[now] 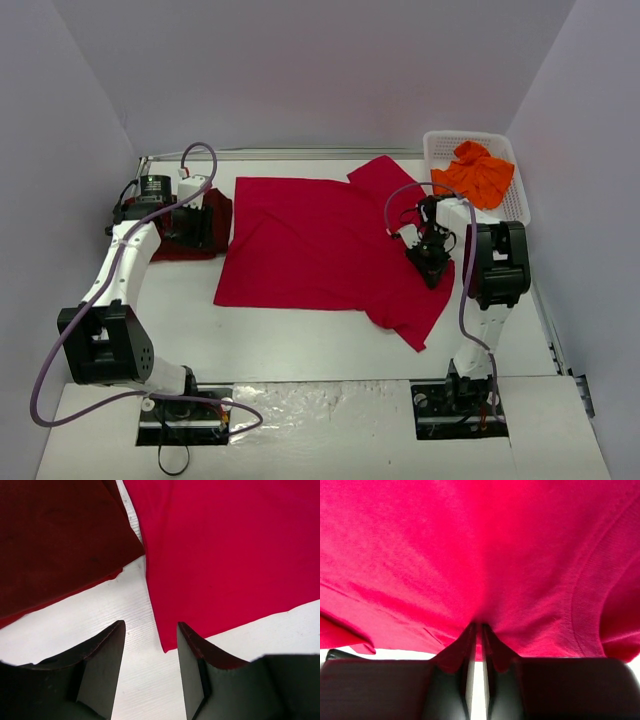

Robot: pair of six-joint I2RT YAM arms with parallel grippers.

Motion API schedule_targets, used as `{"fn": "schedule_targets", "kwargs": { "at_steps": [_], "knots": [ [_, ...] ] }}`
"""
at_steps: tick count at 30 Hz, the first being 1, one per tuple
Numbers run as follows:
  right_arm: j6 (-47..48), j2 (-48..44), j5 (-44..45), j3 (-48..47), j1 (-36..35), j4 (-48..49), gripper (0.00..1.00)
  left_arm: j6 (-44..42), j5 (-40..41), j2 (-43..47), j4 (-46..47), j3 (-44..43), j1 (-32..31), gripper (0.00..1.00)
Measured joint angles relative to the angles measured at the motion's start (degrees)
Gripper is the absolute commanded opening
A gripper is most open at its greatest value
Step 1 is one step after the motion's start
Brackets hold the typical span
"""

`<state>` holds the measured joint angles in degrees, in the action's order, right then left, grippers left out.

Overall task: Fold and stack the t-shirts
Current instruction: Flatten out the tshirt

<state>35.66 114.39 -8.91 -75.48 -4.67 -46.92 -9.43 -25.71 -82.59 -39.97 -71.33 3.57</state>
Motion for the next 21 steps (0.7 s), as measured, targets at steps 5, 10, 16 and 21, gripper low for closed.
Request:
{"fn": "schedule_targets", "kwargs": {
  "at_steps": [5, 10, 16, 21],
  "knots": [
    [1.4, -0.1, -4.1, -2.4, -0.1, -1.0, 0.25, 0.0, -0.6, 0.0, 0.0, 0.0, 0.0, 0.45],
    [3.7, -3.7, -9.0, -8.1, -2.1, -4.1, 0.26, -1.2, -1.5, 0.0, -0.1, 0.0, -0.1, 0.45],
    [6.9, -10.7, -12.1, -8.4, -8.9, -9.6, 0.26, -2.5, -1.7, -0.6, -0.2, 1.0, -0.1, 0.45],
    [7.8, -11.2, -12.2, -4.0, -15.6, -11.5, 0.25, -2.5, -1.9, -1.2, -0.2, 1.1, 0.0, 0.45]
  ]
}}
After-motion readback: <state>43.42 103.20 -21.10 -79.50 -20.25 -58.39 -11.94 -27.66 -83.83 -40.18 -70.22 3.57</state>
